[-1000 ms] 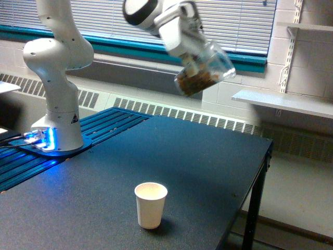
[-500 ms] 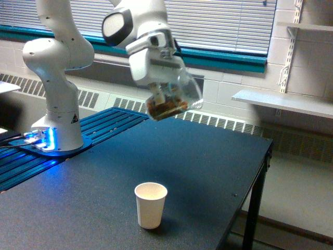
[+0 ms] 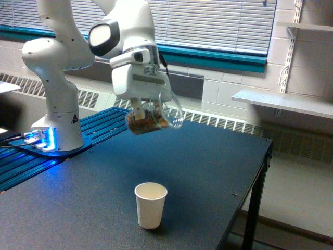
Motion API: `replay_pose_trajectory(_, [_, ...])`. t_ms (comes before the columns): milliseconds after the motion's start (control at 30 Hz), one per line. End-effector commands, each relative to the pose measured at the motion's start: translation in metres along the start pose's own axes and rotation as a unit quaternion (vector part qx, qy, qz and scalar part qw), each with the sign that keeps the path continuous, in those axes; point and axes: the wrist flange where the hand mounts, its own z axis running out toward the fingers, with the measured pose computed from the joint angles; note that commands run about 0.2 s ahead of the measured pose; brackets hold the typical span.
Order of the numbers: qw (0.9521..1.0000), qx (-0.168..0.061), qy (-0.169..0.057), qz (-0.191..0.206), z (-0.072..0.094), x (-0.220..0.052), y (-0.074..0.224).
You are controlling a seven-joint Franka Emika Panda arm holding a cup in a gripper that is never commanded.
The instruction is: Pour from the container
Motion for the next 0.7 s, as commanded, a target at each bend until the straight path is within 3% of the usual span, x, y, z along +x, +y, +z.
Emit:
replay_pose_trajectory(33, [0.9996, -0.014, -0.011, 0.021, 0.018, -0.010, 0.010])
replay_pose_trajectory(400, [0.9980, -0.041, -0.044, 0.022, 0.041, -0.032, 0.024])
replay_pose_trajectory(700, [0.9965, -0.059, -0.052, 0.026, 0.049, -0.038, 0.033])
